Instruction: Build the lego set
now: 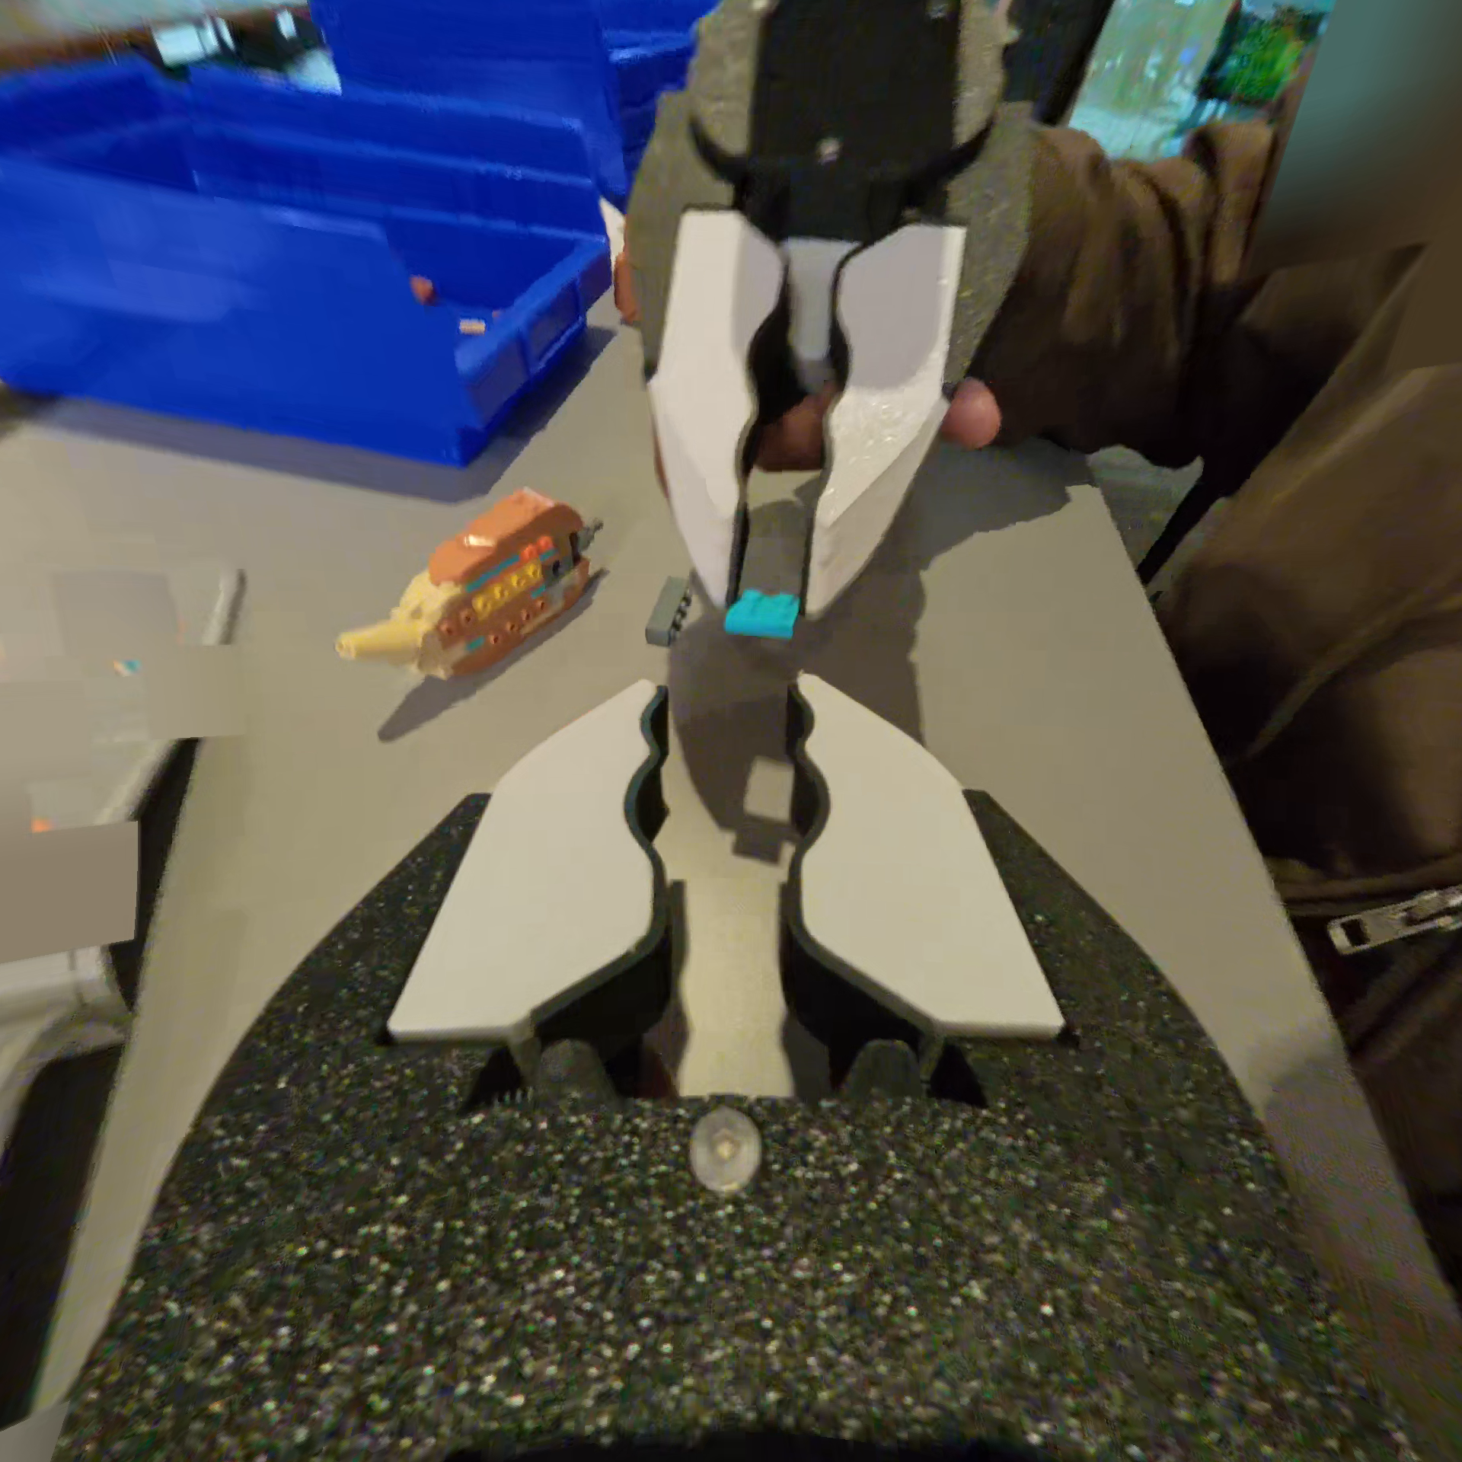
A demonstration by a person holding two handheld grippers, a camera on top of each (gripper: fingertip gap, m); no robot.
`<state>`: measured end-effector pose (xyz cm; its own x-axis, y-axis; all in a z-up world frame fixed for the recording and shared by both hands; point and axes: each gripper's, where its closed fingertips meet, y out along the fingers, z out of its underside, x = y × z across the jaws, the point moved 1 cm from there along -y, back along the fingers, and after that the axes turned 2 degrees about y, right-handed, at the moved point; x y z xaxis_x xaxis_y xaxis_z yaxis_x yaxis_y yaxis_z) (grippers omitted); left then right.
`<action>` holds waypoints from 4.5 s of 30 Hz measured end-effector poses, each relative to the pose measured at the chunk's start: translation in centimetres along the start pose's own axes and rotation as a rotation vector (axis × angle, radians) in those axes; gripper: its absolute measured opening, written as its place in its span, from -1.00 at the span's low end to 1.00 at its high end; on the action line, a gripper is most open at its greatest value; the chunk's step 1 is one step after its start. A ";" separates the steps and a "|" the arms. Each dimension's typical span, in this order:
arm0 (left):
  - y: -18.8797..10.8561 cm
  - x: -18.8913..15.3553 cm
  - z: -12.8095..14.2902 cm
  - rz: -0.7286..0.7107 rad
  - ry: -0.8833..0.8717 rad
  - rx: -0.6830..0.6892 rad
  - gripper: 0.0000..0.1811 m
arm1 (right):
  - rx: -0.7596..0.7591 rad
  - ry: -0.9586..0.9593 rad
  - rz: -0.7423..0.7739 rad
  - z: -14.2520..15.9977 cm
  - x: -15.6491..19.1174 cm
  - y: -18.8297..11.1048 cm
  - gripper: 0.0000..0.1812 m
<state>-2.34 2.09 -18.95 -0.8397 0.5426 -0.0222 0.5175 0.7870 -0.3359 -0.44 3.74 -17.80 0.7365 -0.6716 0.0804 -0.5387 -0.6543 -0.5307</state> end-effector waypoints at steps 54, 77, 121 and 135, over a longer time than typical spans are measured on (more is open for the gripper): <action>-2.0 0.2 1.4 -0.036 0.208 0.038 -0.81 | 0.035 -0.245 -0.015 -0.9 -0.2 3.7 -0.83; -1.9 0.1 1.5 -0.042 0.227 0.045 -0.82 | 0.042 -0.249 -0.009 -0.5 -0.3 3.9 -0.83; -1.7 3.3 4.8 -0.144 0.055 0.221 -0.82 | 0.302 -0.423 -0.091 4.4 -5.4 6.0 -0.44; -2.0 3.2 4.5 -0.140 0.050 0.217 -0.82 | 0.247 -0.236 -0.021 4.5 -5.8 4.7 -0.38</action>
<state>-6.79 0.89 -22.62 -0.8886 0.4510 0.0837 0.3447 0.7769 -0.5269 -5.36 6.13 -24.59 0.8364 -0.5409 -0.0882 -0.4281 -0.5443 -0.7214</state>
